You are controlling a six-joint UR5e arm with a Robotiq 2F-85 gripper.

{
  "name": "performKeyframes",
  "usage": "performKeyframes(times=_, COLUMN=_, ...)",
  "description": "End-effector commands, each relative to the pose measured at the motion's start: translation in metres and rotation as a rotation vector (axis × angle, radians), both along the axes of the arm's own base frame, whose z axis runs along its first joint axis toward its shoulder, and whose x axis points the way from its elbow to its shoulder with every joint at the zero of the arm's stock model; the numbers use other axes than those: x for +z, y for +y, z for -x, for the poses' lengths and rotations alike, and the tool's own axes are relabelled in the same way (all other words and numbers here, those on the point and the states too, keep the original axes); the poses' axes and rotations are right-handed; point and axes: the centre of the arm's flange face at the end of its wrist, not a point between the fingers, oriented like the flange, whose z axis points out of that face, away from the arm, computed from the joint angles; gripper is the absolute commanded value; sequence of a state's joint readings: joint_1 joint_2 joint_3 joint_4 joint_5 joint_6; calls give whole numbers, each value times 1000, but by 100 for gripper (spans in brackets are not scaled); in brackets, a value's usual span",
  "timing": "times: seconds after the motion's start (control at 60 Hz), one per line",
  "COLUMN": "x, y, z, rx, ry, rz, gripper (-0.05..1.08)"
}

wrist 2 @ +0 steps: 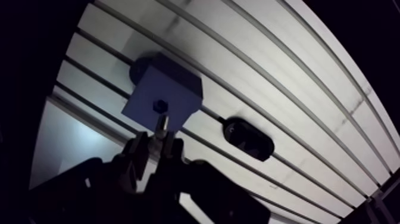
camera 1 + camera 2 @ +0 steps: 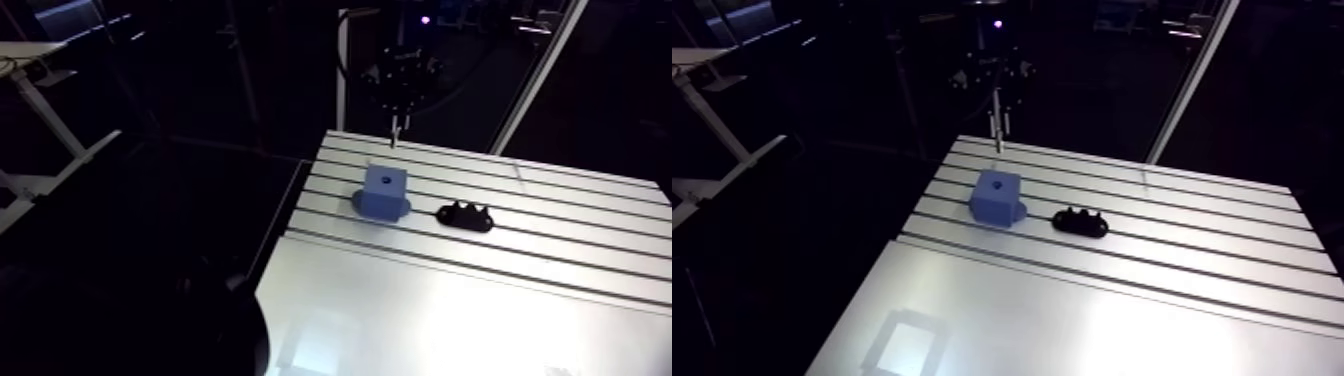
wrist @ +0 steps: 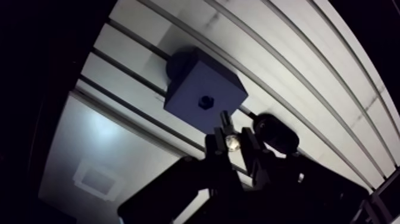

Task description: Pick up the M10 bolt and insert it into the hex recess until seated.

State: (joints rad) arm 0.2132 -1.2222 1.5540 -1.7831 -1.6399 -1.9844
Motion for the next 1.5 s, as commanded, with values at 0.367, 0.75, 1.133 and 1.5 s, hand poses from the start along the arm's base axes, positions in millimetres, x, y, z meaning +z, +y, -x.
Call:
performKeyframes(times=0.367, x=-9, y=-3, z=2, rx=-56, ry=-3, rz=4, gripper=92)
performKeyframes(times=0.75, x=-18, y=-2, z=-2, rx=-76, ry=-20, rz=3, gripper=92)
performKeyframes(times=1.133, x=-25, y=1, z=-6, rx=-84, ry=-34, rz=-4, gripper=93)
performKeyframes(times=1.5, x=-35, y=2, z=-12, rx=-81, ry=-27, rz=0, gripper=94)
